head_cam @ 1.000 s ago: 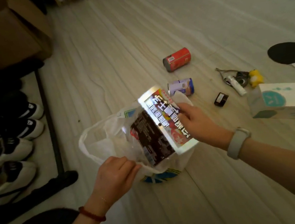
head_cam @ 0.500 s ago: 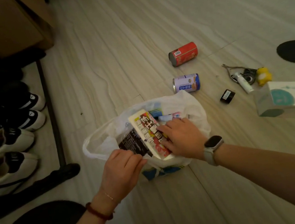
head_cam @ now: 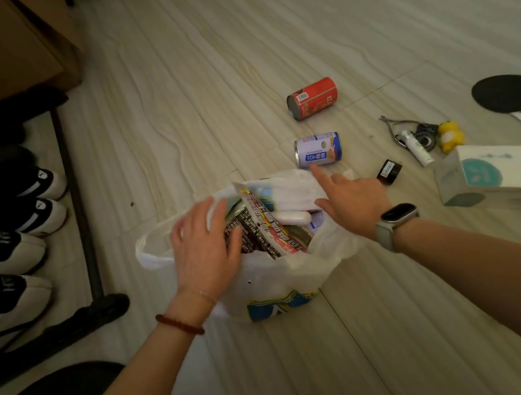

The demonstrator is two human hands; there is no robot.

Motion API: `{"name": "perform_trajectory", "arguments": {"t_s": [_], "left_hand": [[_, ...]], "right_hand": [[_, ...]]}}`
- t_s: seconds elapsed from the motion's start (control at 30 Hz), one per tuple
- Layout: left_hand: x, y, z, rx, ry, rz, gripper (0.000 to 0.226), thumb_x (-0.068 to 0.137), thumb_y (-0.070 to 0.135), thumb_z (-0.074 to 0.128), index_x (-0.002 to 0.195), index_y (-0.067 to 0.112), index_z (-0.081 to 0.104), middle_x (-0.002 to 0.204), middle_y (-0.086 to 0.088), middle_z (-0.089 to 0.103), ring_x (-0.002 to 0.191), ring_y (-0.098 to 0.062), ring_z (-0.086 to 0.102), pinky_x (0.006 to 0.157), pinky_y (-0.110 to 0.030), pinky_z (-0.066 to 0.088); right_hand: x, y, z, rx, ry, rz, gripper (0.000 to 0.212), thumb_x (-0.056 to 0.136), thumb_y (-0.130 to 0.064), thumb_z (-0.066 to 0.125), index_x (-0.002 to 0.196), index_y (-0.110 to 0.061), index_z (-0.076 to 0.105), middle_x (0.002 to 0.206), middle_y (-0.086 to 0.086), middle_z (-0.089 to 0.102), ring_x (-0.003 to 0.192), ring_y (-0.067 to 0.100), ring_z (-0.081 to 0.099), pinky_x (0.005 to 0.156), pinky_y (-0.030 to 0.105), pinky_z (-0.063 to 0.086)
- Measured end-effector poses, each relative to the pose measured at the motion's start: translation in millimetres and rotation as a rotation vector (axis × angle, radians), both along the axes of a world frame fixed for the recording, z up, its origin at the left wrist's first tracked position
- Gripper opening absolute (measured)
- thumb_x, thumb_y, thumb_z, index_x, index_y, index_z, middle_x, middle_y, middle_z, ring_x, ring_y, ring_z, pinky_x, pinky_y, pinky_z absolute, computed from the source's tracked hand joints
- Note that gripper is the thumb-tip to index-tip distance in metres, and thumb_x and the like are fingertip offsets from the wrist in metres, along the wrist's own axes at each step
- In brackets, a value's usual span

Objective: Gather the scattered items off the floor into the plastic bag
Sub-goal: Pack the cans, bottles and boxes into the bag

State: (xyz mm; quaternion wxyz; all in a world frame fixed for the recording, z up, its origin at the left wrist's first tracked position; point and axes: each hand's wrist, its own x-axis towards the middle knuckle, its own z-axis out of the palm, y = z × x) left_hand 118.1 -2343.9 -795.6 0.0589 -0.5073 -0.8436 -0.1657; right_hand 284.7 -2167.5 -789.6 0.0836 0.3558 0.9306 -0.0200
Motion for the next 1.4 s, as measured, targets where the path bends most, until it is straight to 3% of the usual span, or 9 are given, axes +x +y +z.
{"name": "perform_trajectory", "arguments": {"t_s": [0.1, 0.2, 0.33, 0.53, 0.67, 0.83, 1.1, 1.27, 1.4], "left_hand": [[-28.4, 18.5, -7.3, -0.378, -0.211, 0.255, 0.067, 0.093, 0.051, 0.031, 0.146, 0.019, 0.005, 0.154, -0.014, 0.008, 0.142, -0.030, 0.005, 0.110, -0.056, 0.005], [-50.3, 28.0, -17.6, -0.518, -0.428, 0.225, 0.070, 0.091, 0.053, 0.035, 0.146, 0.021, 0.008, 0.142, -0.014, 0.039, 0.129, -0.031, 0.036, 0.105, -0.050, 0.027], [-60.3, 24.0, -16.3, -0.124, -0.357, 0.143, 0.028, 0.094, 0.028, 0.047, 0.103, 0.008, 0.064, 0.090, -0.014, 0.066, 0.082, -0.030, 0.059, 0.065, -0.028, 0.037], [-56.6, 44.0, 30.3, 0.369, -0.462, 0.193, 0.022, 0.093, 0.017, 0.049, 0.072, 0.012, 0.055, 0.054, 0.008, 0.043, 0.051, 0.001, 0.044, 0.049, -0.014, 0.031], [-48.3, 50.4, 31.2, 0.106, -0.422, 0.218, 0.033, 0.093, 0.030, 0.045, 0.065, 0.014, 0.051, 0.061, -0.001, 0.049, 0.065, -0.021, 0.050, 0.051, -0.027, 0.033], [-19.5, 56.9, 45.8, 0.119, -0.335, 0.185, 0.057, 0.083, 0.040, 0.046, 0.133, 0.014, 0.043, 0.137, -0.013, 0.041, 0.126, -0.029, 0.038, 0.105, -0.047, 0.028], [89.3, 125.5, 68.4, 0.295, -0.174, -0.240, 0.046, 0.080, 0.034, 0.042, 0.116, 0.011, 0.057, 0.121, -0.014, 0.056, 0.112, -0.032, 0.052, 0.093, -0.046, 0.037], [151.9, 180.6, 38.4, 0.132, -0.073, -0.508, 0.045, 0.078, 0.034, 0.039, 0.112, 0.012, 0.059, 0.115, -0.012, 0.059, 0.109, -0.029, 0.056, 0.088, -0.044, 0.041], [178.5, 222.6, 1.4, -0.164, 0.008, -0.596, 0.046, 0.084, 0.032, 0.045, 0.126, 0.013, 0.049, 0.133, -0.013, 0.047, 0.125, -0.028, 0.041, 0.098, -0.045, 0.032]], "right_hand": [[-4.9, 1.2, -5.1, -0.032, -0.064, -0.004, 0.054, 0.096, -0.041, 0.031, 0.144, -0.023, 0.014, 0.121, 0.012, 0.048, 0.094, 0.031, 0.059, 0.061, 0.034, 0.035], [-7.3, 5.7, -5.2, -0.102, -0.023, -0.067, 0.040, 0.097, -0.037, 0.032, 0.132, -0.017, 0.040, 0.119, 0.013, 0.051, 0.103, 0.033, 0.056, 0.074, 0.037, 0.042], [-11.4, 7.7, 3.2, -0.222, 0.260, -0.159, 0.032, 0.096, -0.032, 0.037, 0.111, -0.012, 0.056, 0.110, 0.013, 0.061, 0.098, 0.032, 0.057, 0.074, 0.035, 0.041], [-28.6, 25.6, 42.7, -0.114, 0.818, -0.264, 0.028, 0.095, -0.023, 0.042, 0.102, -0.003, 0.061, 0.101, 0.020, 0.064, 0.092, 0.035, 0.058, 0.072, 0.035, 0.039], [-16.7, 28.9, 32.5, -0.124, 0.539, -0.227, 0.034, 0.096, -0.032, 0.038, 0.122, -0.016, 0.053, 0.110, 0.017, 0.054, 0.097, 0.035, 0.055, 0.072, 0.032, 0.037], [8.6, 19.3, 31.0, -0.083, 0.440, -0.016, 0.053, 0.091, -0.044, 0.035, 0.139, -0.022, 0.034, 0.133, 0.011, 0.044, 0.116, 0.031, 0.045, 0.090, 0.043, 0.037], [117.3, 38.4, 30.9, -0.149, 0.761, -0.426, 0.040, 0.092, -0.018, 0.043, 0.131, -0.010, 0.042, 0.129, 0.015, 0.045, 0.119, 0.028, 0.043, 0.102, 0.037, 0.033], [202.2, 38.4, -9.9, -0.297, 0.487, -0.700, 0.041, 0.086, -0.028, 0.054, 0.122, -0.008, 0.054, 0.115, 0.021, 0.058, 0.112, 0.036, 0.051, 0.097, 0.040, 0.038], [245.9, 10.4, -41.5, -0.562, -0.034, -0.720, 0.082, 0.078, -0.058, 0.056, 0.143, -0.032, 0.015, 0.149, 0.008, 0.022, 0.137, 0.033, 0.020, 0.107, 0.048, 0.031]]}}
